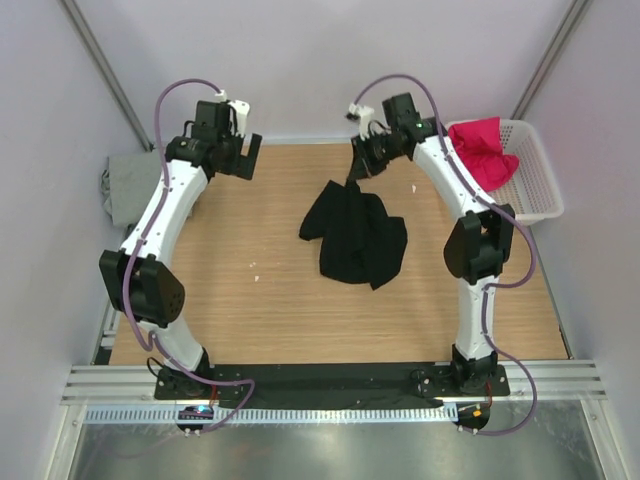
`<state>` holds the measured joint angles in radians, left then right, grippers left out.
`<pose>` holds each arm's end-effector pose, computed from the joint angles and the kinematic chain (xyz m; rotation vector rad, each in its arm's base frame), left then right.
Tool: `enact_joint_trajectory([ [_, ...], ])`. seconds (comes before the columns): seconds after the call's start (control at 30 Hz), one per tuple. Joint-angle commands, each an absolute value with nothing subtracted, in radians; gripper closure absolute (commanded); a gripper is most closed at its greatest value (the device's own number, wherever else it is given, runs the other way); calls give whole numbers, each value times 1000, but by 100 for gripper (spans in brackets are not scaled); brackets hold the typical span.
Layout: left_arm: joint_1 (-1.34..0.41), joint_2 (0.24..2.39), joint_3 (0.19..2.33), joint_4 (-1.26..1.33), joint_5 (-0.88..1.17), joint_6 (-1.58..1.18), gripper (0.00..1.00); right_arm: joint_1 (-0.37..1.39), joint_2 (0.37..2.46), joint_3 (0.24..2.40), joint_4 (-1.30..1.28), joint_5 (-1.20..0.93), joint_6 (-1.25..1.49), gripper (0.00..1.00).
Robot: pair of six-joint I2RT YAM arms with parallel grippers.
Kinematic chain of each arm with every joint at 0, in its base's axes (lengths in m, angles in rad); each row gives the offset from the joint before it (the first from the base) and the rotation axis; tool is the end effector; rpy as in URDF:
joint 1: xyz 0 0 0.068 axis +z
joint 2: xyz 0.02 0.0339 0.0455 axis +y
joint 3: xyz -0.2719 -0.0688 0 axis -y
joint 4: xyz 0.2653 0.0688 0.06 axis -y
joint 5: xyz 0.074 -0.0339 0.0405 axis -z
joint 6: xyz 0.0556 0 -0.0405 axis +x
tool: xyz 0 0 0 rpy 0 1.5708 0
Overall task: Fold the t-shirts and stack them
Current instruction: Flatten the tshirt out
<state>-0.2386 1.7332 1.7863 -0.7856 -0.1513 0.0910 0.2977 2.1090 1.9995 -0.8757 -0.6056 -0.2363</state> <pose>0.4116 -0.0915 0.3696 0.2999 2.2753 0.0980 0.4647 0.1757 0.2778 -0.8750 2.3184 0.7932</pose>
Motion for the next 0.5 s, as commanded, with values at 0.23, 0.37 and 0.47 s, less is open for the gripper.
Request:
enact_joint_trajectory([
  [0.23,-156,1710,1870,-719,-239,89,0,508,1941,2576,-740,-511,-377,99],
  [0.37,-155,1697,1856,-712,-259,78,0,586,1839,2508,-606,-495,-377,99],
  [0.47,-152,1689,1844,-709,-268,77,0,606,1812,2488,-661,-520,-385,99],
])
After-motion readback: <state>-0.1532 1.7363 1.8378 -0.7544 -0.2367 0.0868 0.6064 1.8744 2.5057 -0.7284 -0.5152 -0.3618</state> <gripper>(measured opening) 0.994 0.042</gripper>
